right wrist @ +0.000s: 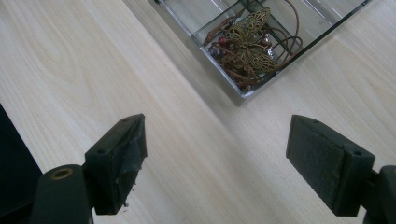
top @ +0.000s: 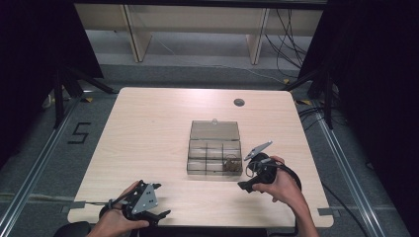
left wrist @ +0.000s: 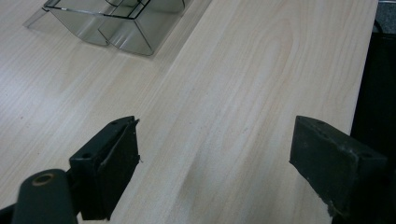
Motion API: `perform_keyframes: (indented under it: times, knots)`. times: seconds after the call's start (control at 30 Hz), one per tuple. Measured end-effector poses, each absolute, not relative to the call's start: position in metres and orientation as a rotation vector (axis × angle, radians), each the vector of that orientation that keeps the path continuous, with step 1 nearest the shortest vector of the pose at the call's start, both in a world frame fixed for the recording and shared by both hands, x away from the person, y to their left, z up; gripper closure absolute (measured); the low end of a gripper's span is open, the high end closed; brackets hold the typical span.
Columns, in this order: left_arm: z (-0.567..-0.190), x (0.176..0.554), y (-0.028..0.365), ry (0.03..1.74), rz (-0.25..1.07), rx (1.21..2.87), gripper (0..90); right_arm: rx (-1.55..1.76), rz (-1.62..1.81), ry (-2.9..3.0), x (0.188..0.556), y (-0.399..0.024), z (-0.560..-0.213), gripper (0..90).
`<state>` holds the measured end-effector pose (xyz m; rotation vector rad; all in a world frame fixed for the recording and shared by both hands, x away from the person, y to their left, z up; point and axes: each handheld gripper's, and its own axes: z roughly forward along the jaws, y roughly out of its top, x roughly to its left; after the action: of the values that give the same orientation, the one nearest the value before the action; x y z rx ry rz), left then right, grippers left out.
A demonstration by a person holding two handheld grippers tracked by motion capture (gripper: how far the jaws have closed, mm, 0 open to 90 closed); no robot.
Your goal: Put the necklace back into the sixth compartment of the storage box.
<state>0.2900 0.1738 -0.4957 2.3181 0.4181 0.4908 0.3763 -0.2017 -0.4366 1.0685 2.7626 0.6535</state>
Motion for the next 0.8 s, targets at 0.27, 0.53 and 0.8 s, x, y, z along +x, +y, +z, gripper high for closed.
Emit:
perform_keyframes:
  times: [0.27,0.53,0.8]
  knots:
    - [-0.496,0.290,0.174,0.413,0.480,2.317,15.0,1.091,0.684,2.738,0.371,-0.205,-0.439,19.6]
    - [-0.496,0.290,0.174,0.418,0.499,2.316,15.0,1.064,0.736,2.736,0.366,-0.207,-0.443,19.0]
    - [-0.495,0.290,0.174,0.419,0.499,2.312,15.0,1.090,0.752,2.732,0.360,-0.208,-0.448,19.0]
